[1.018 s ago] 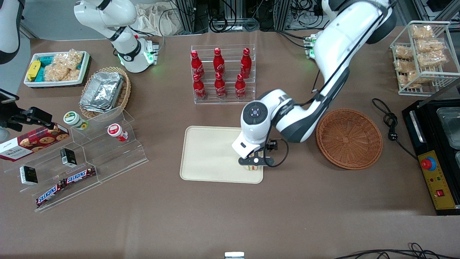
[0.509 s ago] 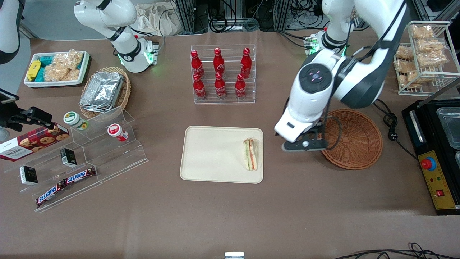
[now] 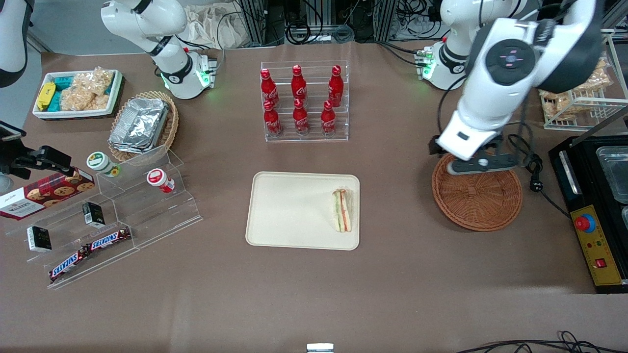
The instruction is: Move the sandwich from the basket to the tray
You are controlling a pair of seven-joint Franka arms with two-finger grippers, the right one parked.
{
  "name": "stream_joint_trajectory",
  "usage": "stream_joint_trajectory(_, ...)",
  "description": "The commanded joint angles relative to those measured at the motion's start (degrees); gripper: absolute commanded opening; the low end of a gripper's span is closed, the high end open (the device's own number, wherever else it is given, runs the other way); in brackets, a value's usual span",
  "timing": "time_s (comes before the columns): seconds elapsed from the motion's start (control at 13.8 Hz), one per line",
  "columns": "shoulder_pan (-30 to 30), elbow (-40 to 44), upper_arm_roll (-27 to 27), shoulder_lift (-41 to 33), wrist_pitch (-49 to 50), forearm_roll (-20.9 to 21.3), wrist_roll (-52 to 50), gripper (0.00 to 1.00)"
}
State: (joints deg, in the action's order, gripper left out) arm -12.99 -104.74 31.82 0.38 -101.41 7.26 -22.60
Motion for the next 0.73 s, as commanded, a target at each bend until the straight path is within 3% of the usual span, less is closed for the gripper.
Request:
stream_joint_trajectory(0.0, -5.3, 2.6, 0.5, 0.1, 2.2, -3.6, 4.9, 0.99)
stream_joint_trajectory(0.65, -10.3, 17.4, 0.5, 10.1, 7.0, -2.7, 7.7, 1.00)
